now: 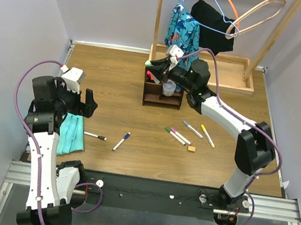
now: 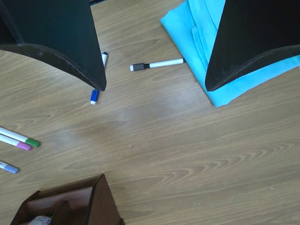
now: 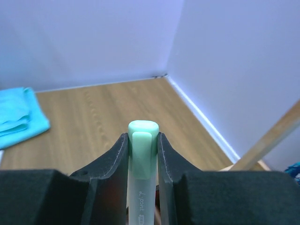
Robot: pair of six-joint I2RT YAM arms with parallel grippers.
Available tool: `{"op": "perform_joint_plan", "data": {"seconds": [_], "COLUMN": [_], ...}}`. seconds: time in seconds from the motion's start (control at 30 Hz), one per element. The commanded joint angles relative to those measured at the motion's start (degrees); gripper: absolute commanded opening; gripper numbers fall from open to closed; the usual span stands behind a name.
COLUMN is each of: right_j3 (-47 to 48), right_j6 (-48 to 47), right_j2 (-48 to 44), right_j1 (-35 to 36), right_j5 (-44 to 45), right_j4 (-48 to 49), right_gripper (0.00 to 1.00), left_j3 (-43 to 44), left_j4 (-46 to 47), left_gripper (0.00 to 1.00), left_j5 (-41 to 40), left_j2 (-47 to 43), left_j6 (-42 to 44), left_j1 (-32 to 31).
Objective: Sort the stationery into containers
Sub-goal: Place the pen in the storage box.
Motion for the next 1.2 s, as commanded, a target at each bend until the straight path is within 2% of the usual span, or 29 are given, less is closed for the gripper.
{"op": "perform_joint_plan", "data": {"seconds": [0.0, 0.1, 0.37, 1.17], "right_j3": [-4.2, -4.7, -4.8, -7.3], "right_j6": [2.7, 3.0, 3.8, 3.4], "right_j2": [3.4, 6.3, 12.6, 22.4], "right_j1": [-0.5, -0.6, -0.6, -2.1], "right_j5": [8.3, 11.1, 13.7, 15.5], "right_j4": [22.0, 27.3, 33.4, 40.8], "right_gripper": [0.0, 0.01, 0.01, 0.01], "left_j3": [2.8, 3.5, 3.0, -4.1], "left_j4": [-2.5, -3.5, -3.6, 2.6], "left_gripper": [0.94, 0.94, 0.94, 0.94], "left_j5": [0.5, 0.1, -0.9, -1.7], "left_j2": [1.2, 2.0, 3.7, 7.1], "left_j6": [1.6, 2.3, 2.9, 2.3], "left_j1": [1.2, 1.4, 1.6, 1.5]}}
